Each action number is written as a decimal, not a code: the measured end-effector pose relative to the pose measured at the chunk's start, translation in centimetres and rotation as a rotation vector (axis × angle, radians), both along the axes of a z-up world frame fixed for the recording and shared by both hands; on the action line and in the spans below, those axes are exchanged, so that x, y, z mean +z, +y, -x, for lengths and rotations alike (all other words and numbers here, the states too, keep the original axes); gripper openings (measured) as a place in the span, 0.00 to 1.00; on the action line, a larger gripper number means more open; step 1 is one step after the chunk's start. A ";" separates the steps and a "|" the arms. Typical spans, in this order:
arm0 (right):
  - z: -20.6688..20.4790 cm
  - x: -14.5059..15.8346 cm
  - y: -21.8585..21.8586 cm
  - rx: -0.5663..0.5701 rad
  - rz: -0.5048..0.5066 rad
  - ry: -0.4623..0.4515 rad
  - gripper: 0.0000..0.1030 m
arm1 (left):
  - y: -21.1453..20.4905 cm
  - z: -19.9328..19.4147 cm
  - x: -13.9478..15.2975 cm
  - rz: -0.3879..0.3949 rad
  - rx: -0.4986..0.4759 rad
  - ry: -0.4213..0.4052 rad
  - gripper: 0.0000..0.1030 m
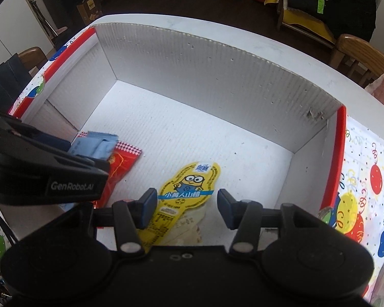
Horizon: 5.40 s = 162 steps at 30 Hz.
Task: Organize snacks
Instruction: 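Open left tool over box while right tool releases Minion snack there, then withdraw both tools from the box back toward the remaining snacks, then move left tool toward black packet while right tool approaches dark triangle pouch, then close left tool on black packet while right tool closes on dark triangle pouch, then carry black packet with left tool while right tool carries triangle pouch into box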
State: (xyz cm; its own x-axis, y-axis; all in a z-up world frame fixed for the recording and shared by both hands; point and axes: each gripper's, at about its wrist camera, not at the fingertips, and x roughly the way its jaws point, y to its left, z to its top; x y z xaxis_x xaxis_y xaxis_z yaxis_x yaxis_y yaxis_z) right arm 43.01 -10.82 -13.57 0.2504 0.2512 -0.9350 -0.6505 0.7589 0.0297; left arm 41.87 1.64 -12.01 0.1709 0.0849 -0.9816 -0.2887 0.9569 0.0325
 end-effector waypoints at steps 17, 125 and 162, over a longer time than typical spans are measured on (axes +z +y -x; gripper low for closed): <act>2.5 4.8 -2.7 -0.001 -0.125 -0.059 0.61 | -1.3 3.3 4.2 -0.001 0.009 -0.136 0.57; 30.4 -3.7 0.7 0.053 -0.146 -0.039 0.45 | -2.1 36.2 -3.3 -0.186 -1.079 -0.303 0.80; 30.7 2.0 -5.1 -0.129 -0.277 -0.090 0.31 | 2.6 35.2 0.5 0.081 -0.458 -0.362 0.35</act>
State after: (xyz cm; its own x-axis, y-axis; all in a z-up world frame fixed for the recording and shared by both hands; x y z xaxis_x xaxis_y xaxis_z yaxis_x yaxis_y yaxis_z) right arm 12.28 -15.95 -11.52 0.3757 0.4539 -0.8080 -0.5588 0.8065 0.1932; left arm 6.72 4.26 -11.51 0.4982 -0.1493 -0.8541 0.1755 0.9820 -0.0694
